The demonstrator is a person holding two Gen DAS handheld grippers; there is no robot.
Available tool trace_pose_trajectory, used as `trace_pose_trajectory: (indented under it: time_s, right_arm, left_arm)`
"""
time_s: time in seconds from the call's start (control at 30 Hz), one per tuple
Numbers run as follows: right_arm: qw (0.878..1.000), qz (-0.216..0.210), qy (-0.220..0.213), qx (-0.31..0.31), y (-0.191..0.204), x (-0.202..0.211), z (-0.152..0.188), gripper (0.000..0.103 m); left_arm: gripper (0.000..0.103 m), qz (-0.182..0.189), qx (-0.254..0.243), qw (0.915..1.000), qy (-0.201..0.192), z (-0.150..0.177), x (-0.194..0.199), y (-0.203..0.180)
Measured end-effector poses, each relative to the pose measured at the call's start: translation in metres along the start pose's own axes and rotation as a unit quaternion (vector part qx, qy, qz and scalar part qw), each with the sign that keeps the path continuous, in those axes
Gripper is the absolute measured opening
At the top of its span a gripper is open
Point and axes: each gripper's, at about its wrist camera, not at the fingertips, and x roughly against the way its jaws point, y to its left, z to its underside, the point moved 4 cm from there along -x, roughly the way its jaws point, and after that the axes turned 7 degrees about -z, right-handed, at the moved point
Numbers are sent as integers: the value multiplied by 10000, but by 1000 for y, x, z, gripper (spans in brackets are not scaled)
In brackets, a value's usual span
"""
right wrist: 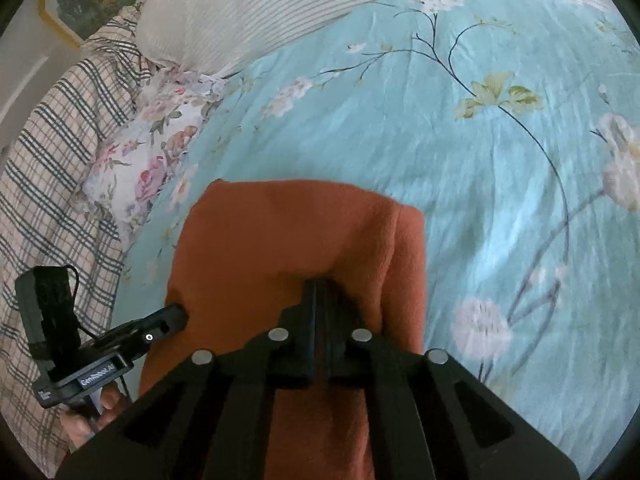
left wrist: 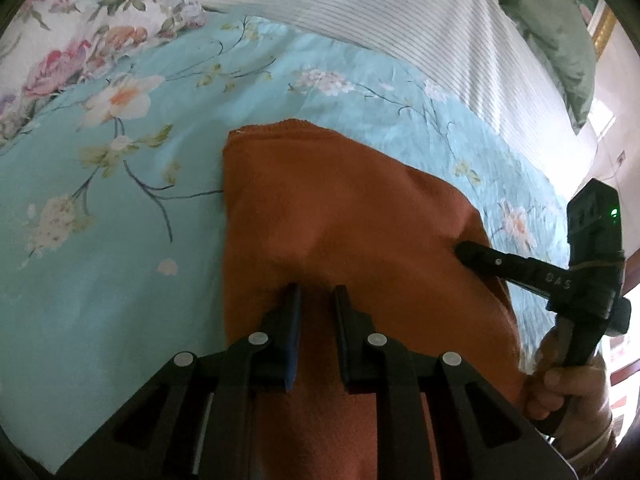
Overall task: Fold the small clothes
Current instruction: 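Open both tools and lift them away from the folded sweater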
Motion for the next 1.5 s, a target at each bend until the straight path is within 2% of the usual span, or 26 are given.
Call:
trace_pose_trajectory:
  time_s: [0.1, 0.2, 0.3, 0.37, 0.4, 0.5, 0.57, 0.77, 0.87, 1.07, 1.2, 1.3, 1.37, 1.43, 1.5]
  right_arm:
    - [9999, -109, -58, 120, 15, 23, 20, 5]
    - [9990, -282, 4, 358, 31, 45, 54, 6]
    - [9984, -261, 68, 503, 34, 61, 90, 8]
    - [9981, 125, 74, 606, 22, 65, 113, 10]
    - [9980, 165, 29, 602, 15, 66, 120, 10]
    - [9993, -100, -171, 301, 1, 70, 127, 9]
    - [9992, -57, -201, 342, 2, 70, 127, 9]
    - [9989, 54, -285, 363, 7, 76, 135, 10]
    - [9989, 93, -223, 413, 3, 78, 133, 10]
    - [9985, 251, -78, 470, 3, 84, 153, 11]
    - [9983, 341, -68, 462, 6, 94, 162, 12]
    - [9980, 377, -117, 492, 13, 105, 169, 27]
    - [9974, 427, -194, 549, 18, 113, 173, 48]
    - [9960, 541, -266, 661, 23, 121, 177, 53]
    - [9955, 563, -292, 710, 26, 124, 180, 53]
  left_arm:
    - [15, 164, -50, 9997, -153, 17, 23, -5]
    - [15, 463, -234, 9981, -330, 46, 54, -11]
    - [15, 686, -505, 9955, -417, 83, 76, -17]
    - [15, 615, -621, 9956, -336, 102, 76, -16]
    - [15, 585, -659, 9957, -291, 109, 73, -14]
    - [14, 574, -499, 9969, -181, 123, 65, -5]
    - [14, 553, -410, 9973, -241, 125, 67, -4]
    - [15, 137, -505, 9976, -444, 132, 69, -13]
    - [18, 46, -509, 9976, -458, 138, 73, -15]
    - [40, -60, -522, 9978, -410, 155, 85, -17]
    - [47, -203, -497, 9977, -401, 167, 96, -16]
    - [51, -346, -415, 9974, -470, 173, 107, -12]
    - [58, -505, -398, 9966, -521, 176, 113, -9]
    - [60, -673, -386, 9955, -548, 177, 116, -5]
    - [60, -715, -346, 9955, -515, 179, 117, 2]
